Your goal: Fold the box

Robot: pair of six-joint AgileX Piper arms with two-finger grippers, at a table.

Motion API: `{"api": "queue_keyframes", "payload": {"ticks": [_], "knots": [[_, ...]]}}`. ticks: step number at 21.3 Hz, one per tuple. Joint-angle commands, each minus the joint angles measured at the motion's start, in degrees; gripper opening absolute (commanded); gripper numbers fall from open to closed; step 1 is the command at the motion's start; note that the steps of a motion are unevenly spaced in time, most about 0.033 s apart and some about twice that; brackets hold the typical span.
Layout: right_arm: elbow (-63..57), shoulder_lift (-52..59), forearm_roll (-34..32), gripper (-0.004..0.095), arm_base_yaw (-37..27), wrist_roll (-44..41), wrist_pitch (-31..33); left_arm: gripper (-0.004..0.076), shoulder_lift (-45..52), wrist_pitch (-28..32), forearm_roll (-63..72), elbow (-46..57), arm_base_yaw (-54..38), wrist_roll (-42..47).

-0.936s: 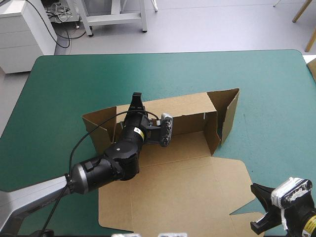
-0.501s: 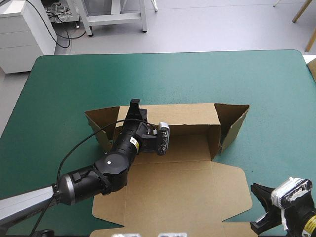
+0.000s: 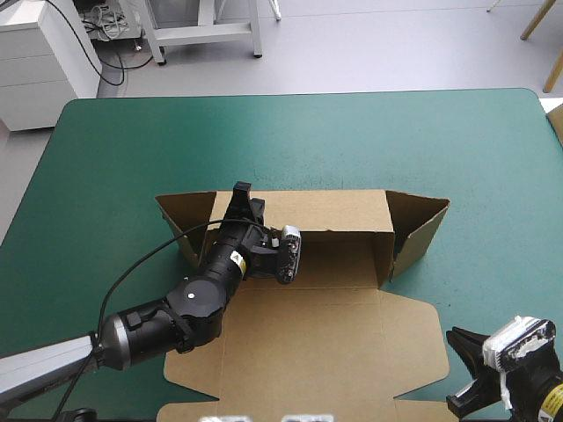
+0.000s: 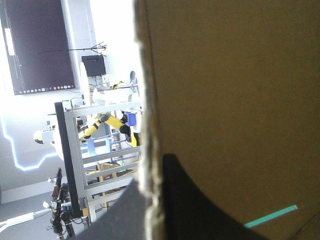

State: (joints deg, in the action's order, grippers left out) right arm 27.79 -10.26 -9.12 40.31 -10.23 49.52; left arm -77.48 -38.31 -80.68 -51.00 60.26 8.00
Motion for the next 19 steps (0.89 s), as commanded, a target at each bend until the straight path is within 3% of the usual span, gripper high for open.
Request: {"api": "queue_keyframes", "payload": {"ticks": [1, 2, 3, 4, 14, 19], "knots": [[1.4, -0.8, -0.7, 0.0290, -0.3, 0.7, -3.3, -0.0008, 1.5, 2.0, -0.8, -0.4, 0.3, 0.7], [1.4, -0.8, -0.7, 0.0363, -0.3, 0.7, -3.3, -0.0008, 1.5, 2.0, -0.6, -0.4, 0.3, 1.7], [1.4, -0.8, -0.8, 0.0518, -0.3, 0.7, -3.3, -0.0008, 1.5, 2.1, -0.7, -0.4, 0.3, 4.4], [1.4, -0.8, -1.0, 0.0562, -0.3, 0.7, -3.3, -0.0008, 1.5, 2.1, -0.7, -0.4, 0.3, 5.4], [2.3, -1.2, -1.6, 0.0576, -0.3, -3.0, -2.8, -0.0008, 1.5, 2.0, -1.7, -0.4, 0.3, 7.8], [8.9, -6.5, -3.6, 0.0576, -0.3, -3.8, 2.0, -0.0008, 1.5, 2.0, -3.9, -0.4, 0.3, 7.8]]}}
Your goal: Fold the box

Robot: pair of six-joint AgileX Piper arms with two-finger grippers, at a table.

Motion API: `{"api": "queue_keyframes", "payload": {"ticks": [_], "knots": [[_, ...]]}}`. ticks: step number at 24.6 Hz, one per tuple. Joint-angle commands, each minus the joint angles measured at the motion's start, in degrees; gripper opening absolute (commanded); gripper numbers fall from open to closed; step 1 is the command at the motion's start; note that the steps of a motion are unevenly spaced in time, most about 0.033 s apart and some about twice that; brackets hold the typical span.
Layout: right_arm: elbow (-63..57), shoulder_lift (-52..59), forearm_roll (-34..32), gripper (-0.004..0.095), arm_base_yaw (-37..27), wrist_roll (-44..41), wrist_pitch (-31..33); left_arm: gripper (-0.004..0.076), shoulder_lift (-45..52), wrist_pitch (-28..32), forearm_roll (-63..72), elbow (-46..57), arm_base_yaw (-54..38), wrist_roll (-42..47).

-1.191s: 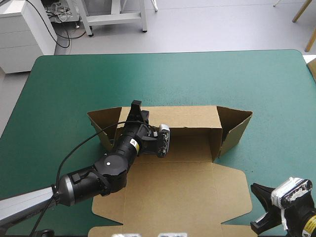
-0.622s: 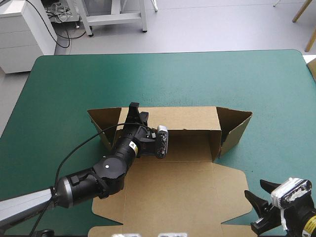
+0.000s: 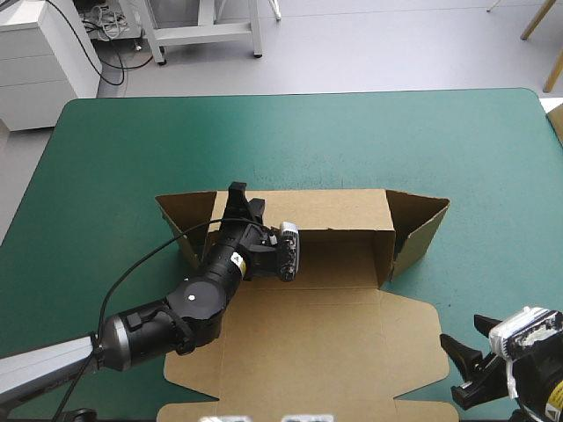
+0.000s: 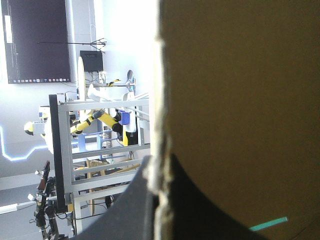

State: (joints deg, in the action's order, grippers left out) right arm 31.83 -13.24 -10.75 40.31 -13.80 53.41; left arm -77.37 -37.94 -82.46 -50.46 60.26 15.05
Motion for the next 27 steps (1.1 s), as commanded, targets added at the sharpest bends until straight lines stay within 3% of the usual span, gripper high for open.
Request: {"api": "queue_keyframes", "payload": {"ticks": [1, 9, 17, 27], "knots": [[6.1, -4.6, -1.9, 0.0576, -0.3, -0.3, -1.6, -0.0008, 1.4, 1.6, -2.4, -1.0, 0.3, 0.8], [20.7, -16.4, -2.8, 0.0576, -0.3, -3.3, -0.1, -0.0008, 1.4, 1.6, -2.2, -1.0, 0.3, 0.8], [38.9, -30.9, -10.2, 0.0574, -0.3, -5.3, 13.6, -0.0008, 1.4, 1.6, -2.2, -1.0, 0.3, 0.8], [57.9, -46.6, -15.1, 0.0574, -0.4, -4.4, 13.6, -0.0008, 1.4, 1.6, -2.2, -1.0, 0.3, 0.8]]}}
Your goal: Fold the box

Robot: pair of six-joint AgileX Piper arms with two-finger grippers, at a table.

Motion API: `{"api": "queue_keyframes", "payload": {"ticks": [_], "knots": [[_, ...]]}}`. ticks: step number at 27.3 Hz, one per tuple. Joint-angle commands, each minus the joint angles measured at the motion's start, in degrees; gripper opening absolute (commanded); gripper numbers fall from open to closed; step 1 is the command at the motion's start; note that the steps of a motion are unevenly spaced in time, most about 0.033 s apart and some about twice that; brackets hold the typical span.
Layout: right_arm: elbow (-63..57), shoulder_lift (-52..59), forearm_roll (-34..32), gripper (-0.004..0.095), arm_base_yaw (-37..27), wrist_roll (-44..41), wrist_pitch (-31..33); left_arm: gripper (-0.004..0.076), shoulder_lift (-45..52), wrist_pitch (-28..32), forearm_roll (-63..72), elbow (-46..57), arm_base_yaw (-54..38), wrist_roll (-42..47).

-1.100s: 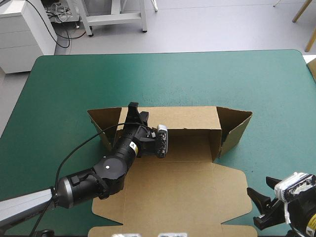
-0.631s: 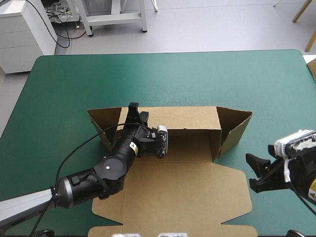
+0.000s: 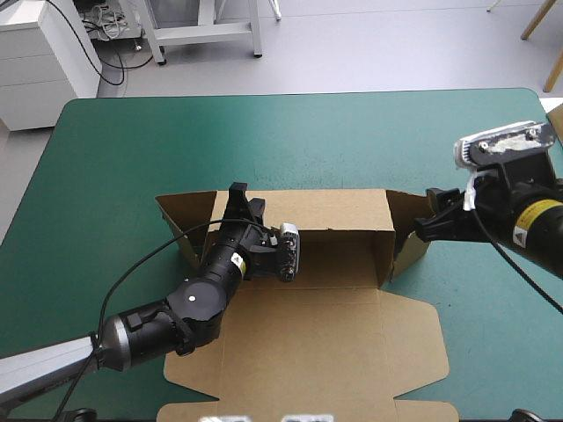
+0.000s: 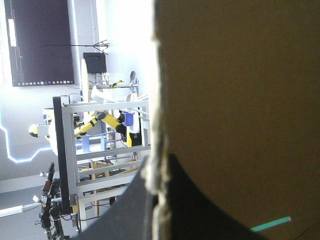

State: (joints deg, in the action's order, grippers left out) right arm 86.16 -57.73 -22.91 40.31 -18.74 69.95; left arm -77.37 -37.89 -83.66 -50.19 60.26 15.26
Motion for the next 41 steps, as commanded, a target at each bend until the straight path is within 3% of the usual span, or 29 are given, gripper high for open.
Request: {"api": "queue_keyframes", "payload": {"ticks": [1, 5, 10, 16, 28, 41], "knots": [[4.8, -3.4, -3.2, 0.0574, -0.8, 0.5, -3.0, -0.0008, 1.4, 1.6, -1.0, -1.2, 0.3, 0.6], [11.9, -10.7, 0.5, 0.0574, -7.9, 4.6, -3.0, -0.0008, 1.4, 1.9, -1.0, -1.2, 0.3, 0.6], [18.1, -19.6, 15.5, 0.0574, -21.9, 16.5, -3.0, -0.0008, 1.4, 2.2, -1.0, -1.2, 0.3, 0.6], [18.7, -27.8, 26.3, 0.0574, -30.7, 24.0, -3.0, -0.0008, 1.4, 3.8, -1.1, -1.2, 0.3, 1.7], [18.5, -38.0, 26.2, 0.0574, -31.7, 29.1, -3.0, -0.0008, 1.4, 4.0, -1.1, -1.2, 0.3, 1.7], [7.1, -34.2, 26.2, 0.0574, -31.7, 30.1, -2.8, -0.0008, 1.4, 4.7, -1.1, -1.2, -1.4, 1.7]]}}
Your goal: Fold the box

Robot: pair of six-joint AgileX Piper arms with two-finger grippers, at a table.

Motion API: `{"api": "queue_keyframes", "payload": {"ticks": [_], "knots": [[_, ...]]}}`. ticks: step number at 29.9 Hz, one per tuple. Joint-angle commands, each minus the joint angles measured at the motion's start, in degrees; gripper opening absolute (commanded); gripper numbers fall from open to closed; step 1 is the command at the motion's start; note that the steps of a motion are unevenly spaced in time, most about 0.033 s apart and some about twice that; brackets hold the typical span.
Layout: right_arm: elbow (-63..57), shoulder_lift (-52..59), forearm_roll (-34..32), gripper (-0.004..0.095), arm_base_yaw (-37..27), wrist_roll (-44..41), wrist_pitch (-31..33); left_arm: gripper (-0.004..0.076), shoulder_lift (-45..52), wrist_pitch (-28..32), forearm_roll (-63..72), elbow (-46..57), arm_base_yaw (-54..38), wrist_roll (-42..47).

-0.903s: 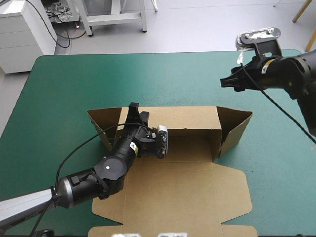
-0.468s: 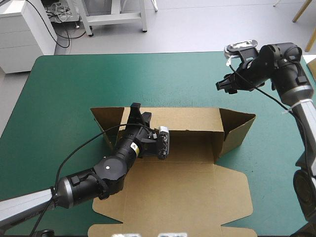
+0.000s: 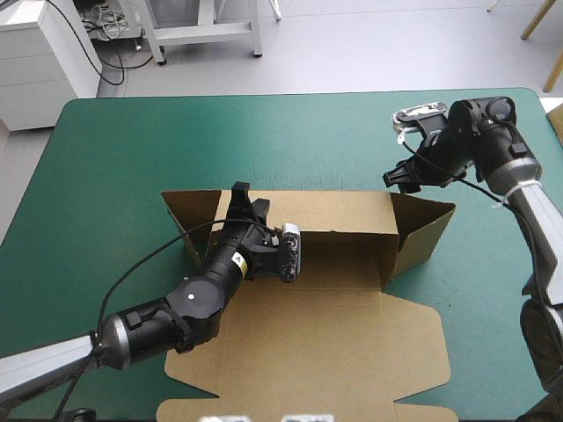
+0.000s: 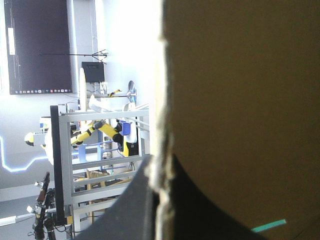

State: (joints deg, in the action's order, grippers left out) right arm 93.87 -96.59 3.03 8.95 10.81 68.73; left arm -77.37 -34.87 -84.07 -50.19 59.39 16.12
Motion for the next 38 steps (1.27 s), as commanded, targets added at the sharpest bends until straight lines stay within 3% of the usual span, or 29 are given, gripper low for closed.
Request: {"api": "queue_keyframes", "payload": {"ticks": [1, 10, 38], "knots": [[-1.3, 5.3, 0.2, 0.0574, -0.3, 0.5, -1.6, -0.0008, 1.4, 1.7, -0.7, -1.2, -0.7, 0.8], [-8.1, 10.5, 3.4, 0.0574, -0.3, 2.0, -1.7, -0.0008, 1.3, 5.2, -0.7, -1.2, -0.7, 0.8], [-15.6, 19.2, 3.6, 0.0574, -0.3, 1.8, -1.7, -0.0008, -2.0, 3.3, -1.2, -1.2, -1.8, 0.8]]}}
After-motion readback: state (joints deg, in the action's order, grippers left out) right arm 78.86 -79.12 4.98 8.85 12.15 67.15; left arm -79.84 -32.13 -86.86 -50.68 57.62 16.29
